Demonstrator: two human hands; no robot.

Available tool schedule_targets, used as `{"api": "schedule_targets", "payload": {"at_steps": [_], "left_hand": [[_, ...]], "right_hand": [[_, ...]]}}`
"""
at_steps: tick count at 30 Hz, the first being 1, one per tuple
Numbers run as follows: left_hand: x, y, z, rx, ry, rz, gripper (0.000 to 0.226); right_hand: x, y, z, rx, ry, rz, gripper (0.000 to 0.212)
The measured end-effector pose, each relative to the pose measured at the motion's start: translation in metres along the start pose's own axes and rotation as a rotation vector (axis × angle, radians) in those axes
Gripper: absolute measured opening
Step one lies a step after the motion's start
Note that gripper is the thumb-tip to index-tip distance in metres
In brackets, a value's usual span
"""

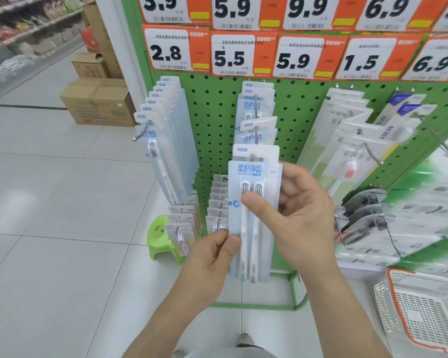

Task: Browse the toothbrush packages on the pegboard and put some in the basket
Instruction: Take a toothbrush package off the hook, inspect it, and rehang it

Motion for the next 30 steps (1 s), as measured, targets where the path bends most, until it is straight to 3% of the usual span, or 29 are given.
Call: {"api": "schedule_targets", "payload": {"at_steps": [2, 5, 7, 11, 15, 18, 24, 30], "left_hand": [[0.0, 0.005, -0.001, 0.019, 0.007, 0.033, 0.074], [0.0, 0.012, -0.003, 0.032, 0.03, 0.108, 0.031], [0.0, 0.016, -0.004, 0.039, 0.042, 0.139, 0.019], [0.002, 0.021, -0.008, 0.034, 0.043, 0.118, 0.024], [-0.004, 0.021, -0.015, 0.024, 0.103, 0.041, 0.012], [-0.01, 0.031, -0.017, 0.063, 0.186, -0.066, 0.021], [-0.03, 0.092, -0.02, 0.327, 0.434, -0.147, 0.034], [-0.033, 0.159, -0.034, 0.56, 0.386, -0.208, 0.039]], "right_hand": [[0.0, -0.001, -0.001, 0.001, 0.011, -0.003, 0.052], [-0.001, -0.007, -0.002, -0.031, 0.025, 0.005, 0.052], [-0.002, -0.008, -0.004, -0.051, 0.053, 0.024, 0.052], [-0.011, -0.007, -0.008, -0.08, 0.102, 0.207, 0.063], [-0.01, -0.005, -0.011, -0.132, 0.058, 0.37, 0.063], [-0.01, -0.001, -0.015, -0.164, 0.043, 0.463, 0.063], [-0.01, 0.002, -0.021, -0.224, 0.017, 0.571, 0.063], [-0.008, -0.002, -0.023, -0.256, 0.013, 0.64, 0.062]]}}
Point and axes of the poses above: each hand's wrist, its own z-axis away from the middle knuckle, its own x-axis out of the palm, y = z × x, the point moved 8 cm from there along -z, towards the middle knuckle, and after that the axes turned 8 degrees about -x, right-handed, at the moved point
